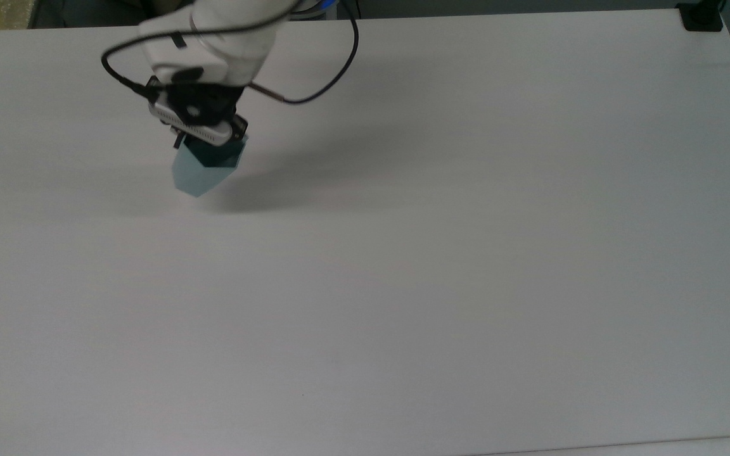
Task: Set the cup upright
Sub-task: 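Lift and rotate the gripped cup so its base points down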
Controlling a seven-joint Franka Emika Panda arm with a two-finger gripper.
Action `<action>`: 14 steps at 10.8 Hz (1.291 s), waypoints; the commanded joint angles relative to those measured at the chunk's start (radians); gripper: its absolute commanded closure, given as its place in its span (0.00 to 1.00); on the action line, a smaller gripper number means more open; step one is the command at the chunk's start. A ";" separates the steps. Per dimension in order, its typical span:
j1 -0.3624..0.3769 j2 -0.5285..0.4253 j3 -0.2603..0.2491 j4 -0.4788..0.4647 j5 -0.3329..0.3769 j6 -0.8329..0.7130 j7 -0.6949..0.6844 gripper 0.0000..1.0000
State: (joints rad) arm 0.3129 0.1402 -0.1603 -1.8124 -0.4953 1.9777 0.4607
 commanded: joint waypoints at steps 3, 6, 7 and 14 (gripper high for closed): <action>-0.012 -0.119 -0.001 -0.051 0.343 0.013 -0.114 1.00; 0.017 -0.070 0.007 -0.068 0.454 0.073 -0.073 1.00; 0.035 -0.048 0.007 -0.073 0.454 0.116 -0.033 1.00; 0.051 0.055 0.010 -0.093 0.446 0.199 0.019 1.00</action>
State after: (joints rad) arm 0.3578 0.1992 -0.1504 -1.8818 -0.0588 2.1517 0.4608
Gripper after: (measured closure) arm 0.956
